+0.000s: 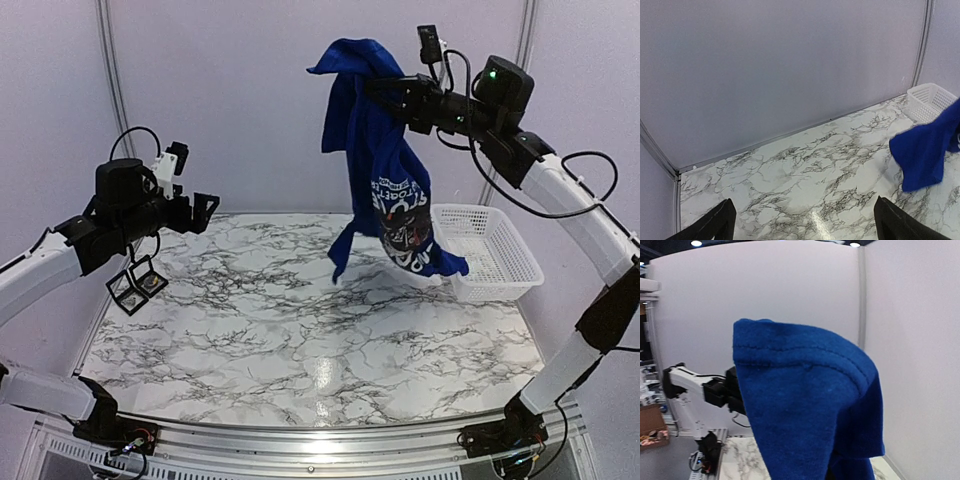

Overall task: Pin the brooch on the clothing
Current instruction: Place the crumpled clothing at the center of the board, then pick up the crumped clothing from the center of the board.

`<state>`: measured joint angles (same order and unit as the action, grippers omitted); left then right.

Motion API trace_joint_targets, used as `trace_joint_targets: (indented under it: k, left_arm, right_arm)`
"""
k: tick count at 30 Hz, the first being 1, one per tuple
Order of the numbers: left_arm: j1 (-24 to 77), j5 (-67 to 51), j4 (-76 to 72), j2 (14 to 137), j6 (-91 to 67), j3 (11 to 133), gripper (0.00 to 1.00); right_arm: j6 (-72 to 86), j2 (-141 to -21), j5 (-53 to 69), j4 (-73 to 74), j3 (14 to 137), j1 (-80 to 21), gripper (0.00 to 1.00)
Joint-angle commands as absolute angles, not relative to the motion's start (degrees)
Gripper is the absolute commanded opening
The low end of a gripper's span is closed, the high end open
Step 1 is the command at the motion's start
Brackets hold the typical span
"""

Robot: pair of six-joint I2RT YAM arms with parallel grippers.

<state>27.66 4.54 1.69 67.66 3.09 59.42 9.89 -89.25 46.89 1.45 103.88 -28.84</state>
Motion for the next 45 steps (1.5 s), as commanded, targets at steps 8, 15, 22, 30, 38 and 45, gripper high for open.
trace_joint_targets:
  k: [8,15,22,30,38,45]
  left_arm:
    - [25.2,8.4,3.3,64.3,3.6,59.4,0.99]
    - [25.2,7.6,5.5,66.5,2.2,58.4,0.99]
    - [25.3,5.0,7.2,67.6,-1.6,55.2,0.99]
    - [28.8,-4.7,7.1,66.9,-3.5,49.4,0.90]
    - [52.2,-16.2,9.2,67.9,12.6,47.3,0.88]
    - [60.8,-13.6,15.3,83.0,20.3,56.6,0.92]
  right_arm:
    - [30.0,-99.2,58.6,-24.8,103.5,-30.1,0.00]
    - [20.6,-114.0,32.7,-3.5,106.9,-28.7,0.00]
    - [25.7,-129.0,14.4,14.5,116.2,-20.3,0.40]
    - [12.1,-122.2,10.1,25.0,107.5,-22.2,0.48]
    - [11.3,-107.7,14.3,26.8,85.0,-27.4,0.48]
    - [15.3,-102.9,17.2,26.7,71.3,-33.1,0.50]
